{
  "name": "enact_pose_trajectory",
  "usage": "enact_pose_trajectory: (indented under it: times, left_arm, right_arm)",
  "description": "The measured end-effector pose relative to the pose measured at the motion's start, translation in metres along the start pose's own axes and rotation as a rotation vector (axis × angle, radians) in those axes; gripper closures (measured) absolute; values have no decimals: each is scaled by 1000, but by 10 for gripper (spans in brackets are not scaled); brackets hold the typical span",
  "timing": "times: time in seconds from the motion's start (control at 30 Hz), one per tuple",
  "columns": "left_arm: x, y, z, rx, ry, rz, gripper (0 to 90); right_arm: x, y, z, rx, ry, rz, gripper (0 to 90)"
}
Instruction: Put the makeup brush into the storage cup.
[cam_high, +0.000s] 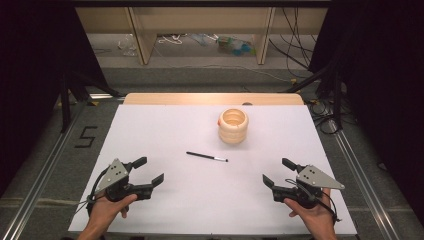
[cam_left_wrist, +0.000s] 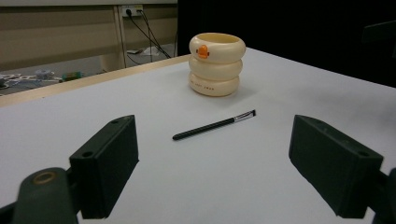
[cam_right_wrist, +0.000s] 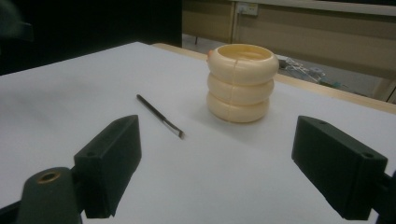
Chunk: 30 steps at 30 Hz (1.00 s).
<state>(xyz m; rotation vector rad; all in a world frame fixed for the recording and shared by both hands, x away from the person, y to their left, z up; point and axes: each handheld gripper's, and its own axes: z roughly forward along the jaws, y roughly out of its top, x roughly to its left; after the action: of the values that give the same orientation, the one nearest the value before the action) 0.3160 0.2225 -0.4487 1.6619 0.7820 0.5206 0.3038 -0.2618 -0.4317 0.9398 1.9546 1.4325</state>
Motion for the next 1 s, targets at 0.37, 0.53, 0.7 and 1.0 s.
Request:
enact_pose_trajectory:
  times: [0.37,0.53,0.7,1.0]
  left_arm:
    - [0,0,0,0,-2,-1,159]
    - [0,-1,0,3,-4,-9,160]
    - [0,-1,1,1,-10,-8,160]
    - [-1,-1,19,56,-20,29,160]
  right_arm:
    - [0,0,0,12,7,-5,176]
    - [1,1,0,22,11,-6,185]
    - [1,1,0,17,6,-8,187]
    - [2,0,1,19,2,-11,194]
